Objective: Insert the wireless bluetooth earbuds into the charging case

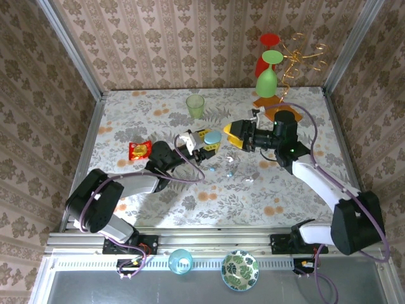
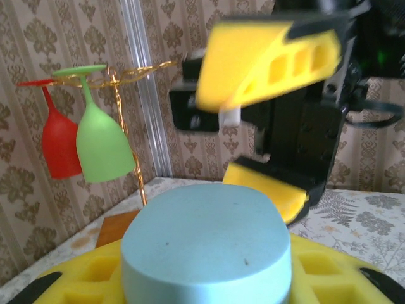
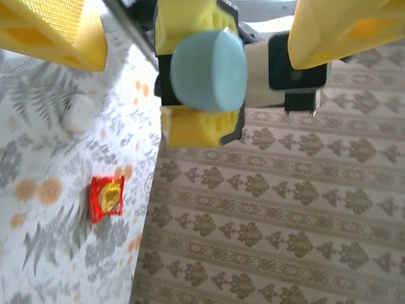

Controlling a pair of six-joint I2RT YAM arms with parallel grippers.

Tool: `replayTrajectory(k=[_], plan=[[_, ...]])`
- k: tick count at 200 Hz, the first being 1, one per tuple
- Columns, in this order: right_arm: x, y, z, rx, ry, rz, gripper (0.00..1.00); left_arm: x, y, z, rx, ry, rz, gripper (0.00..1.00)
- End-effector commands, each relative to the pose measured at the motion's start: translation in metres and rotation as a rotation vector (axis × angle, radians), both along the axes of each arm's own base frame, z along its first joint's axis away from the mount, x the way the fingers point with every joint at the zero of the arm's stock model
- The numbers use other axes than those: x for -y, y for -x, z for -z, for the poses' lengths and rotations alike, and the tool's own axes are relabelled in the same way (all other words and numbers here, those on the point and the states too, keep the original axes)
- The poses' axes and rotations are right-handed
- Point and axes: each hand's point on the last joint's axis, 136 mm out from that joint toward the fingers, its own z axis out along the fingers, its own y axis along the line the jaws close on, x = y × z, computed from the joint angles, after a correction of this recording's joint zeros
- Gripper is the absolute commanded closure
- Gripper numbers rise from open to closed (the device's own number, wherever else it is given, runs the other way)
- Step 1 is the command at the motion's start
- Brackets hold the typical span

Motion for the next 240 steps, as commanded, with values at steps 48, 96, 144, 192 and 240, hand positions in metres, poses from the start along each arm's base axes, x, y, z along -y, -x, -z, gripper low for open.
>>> replayTrajectory(k=[48, 96, 144, 192, 240], plan=[[-0.016, 0.047, -0.01, 0.815, 0.491, -0.211, 0.12, -0.011, 0.046, -0.012, -0.118, -0.005, 0.189, 0.83], [-0.027, 0.045, -0.013, 0.863, 0.512, -0.241, 0.12, -0.012, 0.053, -0.026, -0.106, 0.024, 0.219, 0.83], [-0.024, 0.028, -0.02, 0.815, 0.515, -0.145, 0.13, -0.011, 0.06, -0.023, -0.107, 0.023, 0.263, 0.84], [-0.021, 0.017, -0.029, 0.793, 0.507, -0.084, 0.14, -0.011, 0.063, -0.021, -0.1, 0.016, 0.277, 0.85], [-0.014, 0.011, -0.04, 0.771, 0.445, -0.048, 0.13, -0.011, 0.064, -0.018, -0.092, 0.008, 0.272, 0.85]])
